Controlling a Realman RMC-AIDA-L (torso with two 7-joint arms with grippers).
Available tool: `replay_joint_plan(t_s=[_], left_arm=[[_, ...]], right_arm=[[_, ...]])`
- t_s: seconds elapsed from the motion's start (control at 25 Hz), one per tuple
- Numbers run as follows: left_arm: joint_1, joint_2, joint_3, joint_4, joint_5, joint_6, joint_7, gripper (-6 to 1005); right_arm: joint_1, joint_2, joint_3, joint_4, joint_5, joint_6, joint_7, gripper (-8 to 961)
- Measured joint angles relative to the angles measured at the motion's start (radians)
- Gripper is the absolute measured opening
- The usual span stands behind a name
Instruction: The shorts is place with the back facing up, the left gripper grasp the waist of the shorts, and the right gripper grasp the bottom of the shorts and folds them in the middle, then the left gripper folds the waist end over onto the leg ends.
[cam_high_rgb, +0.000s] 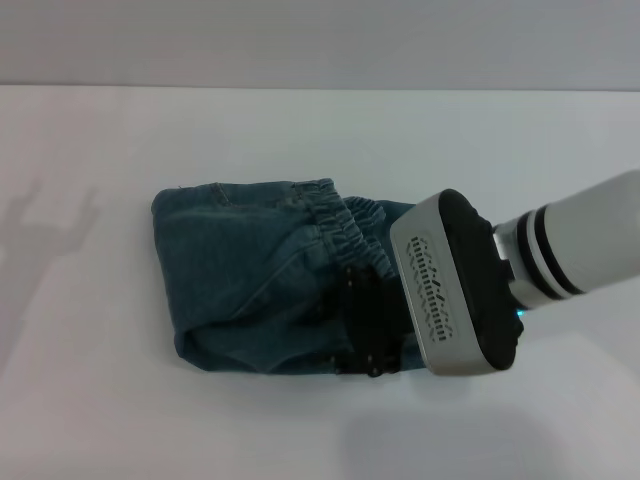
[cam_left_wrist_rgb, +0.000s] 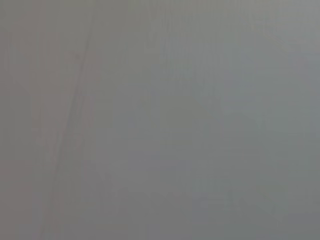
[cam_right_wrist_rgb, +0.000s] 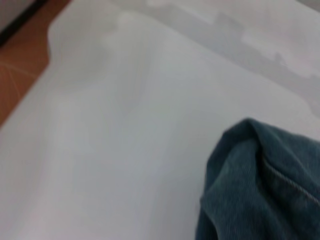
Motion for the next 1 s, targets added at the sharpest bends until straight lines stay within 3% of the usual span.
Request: replay_joint_plan(t_s=[0.24, 0.44, 0.52, 0.76, 1.0], left_arm=[[0.016, 0.001, -0.001, 0.024, -0.003, 0.002, 0.0, 753], [0.017, 0.001, -0.001, 0.026, -0.004, 0.003, 0.0, 759], [0.016, 0.001, -0.002, 0.027, -0.004, 0.002, 0.0, 762], [0.016, 0.001, -0.002, 0.038, -0.004, 0.001, -0.002, 762], [0.004, -0.002, -0.036, 0.035, -0.009, 0.0, -0.012, 762]], right_arm=[[-0.095, 0.002, 0.019, -0.111, 0.074, 0.008, -0.015, 359], [-0.134, -0.001, 0.097, -0.165, 0.211, -0.051, -0.083, 567], [-0.149, -0.002, 0.125, -0.171, 0.287, -0.07, -0.128, 572], [-0.244, -0.005, 0.237, -0.127, 0.697, -0.046, -0.408, 580], [-0.285, -0.006, 0.331, 0.142, 1.272, -0.033, -0.761, 579]])
